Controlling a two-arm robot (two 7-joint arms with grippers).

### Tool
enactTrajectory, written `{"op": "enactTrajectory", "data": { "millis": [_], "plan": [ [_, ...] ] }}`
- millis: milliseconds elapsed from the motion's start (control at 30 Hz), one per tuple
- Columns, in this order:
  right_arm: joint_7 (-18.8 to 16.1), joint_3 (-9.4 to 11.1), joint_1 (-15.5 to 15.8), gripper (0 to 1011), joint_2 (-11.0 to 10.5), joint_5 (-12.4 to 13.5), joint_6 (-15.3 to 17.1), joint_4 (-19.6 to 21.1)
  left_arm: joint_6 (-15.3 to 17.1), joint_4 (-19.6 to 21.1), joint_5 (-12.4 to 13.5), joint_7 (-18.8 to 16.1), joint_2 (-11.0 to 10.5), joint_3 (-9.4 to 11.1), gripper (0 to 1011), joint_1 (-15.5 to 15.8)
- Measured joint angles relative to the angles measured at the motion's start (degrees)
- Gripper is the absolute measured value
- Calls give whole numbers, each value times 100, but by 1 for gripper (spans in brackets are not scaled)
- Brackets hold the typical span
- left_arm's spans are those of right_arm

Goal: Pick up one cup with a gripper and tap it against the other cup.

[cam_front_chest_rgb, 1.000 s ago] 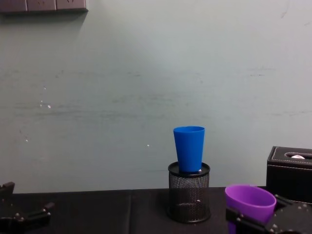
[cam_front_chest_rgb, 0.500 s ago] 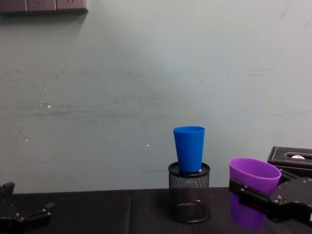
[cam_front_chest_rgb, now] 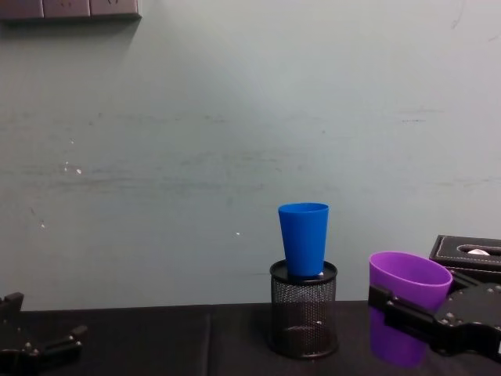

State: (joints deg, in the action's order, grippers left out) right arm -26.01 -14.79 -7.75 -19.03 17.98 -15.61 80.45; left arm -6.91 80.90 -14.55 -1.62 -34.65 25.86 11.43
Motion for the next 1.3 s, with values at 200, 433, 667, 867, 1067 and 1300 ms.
{"op": "enactTrajectory", "data": {
  "millis": [200,433,667,867,1067,1300],
  "plan": [
    [3,-3,-3,733,3,-4,0,-7,0,0,0,0,0,0,1011,0],
    [5,-7,-5,733,5,-9,0,-13,0,0,0,0,0,0,1011,0],
    [5,-7,-5,733,5,-14,0,-16,0,0,0,0,0,0,1011,0],
    [5,-7,-5,733,5,-14,0,-20,0,0,0,0,0,0,1011,0],
    [5,-7,-4,733,6,-13,0,-21,0,0,0,0,0,0,1012,0],
    [5,-7,-4,733,6,-13,0,-21,0,0,0,0,0,0,1011,0]
  ]
}}
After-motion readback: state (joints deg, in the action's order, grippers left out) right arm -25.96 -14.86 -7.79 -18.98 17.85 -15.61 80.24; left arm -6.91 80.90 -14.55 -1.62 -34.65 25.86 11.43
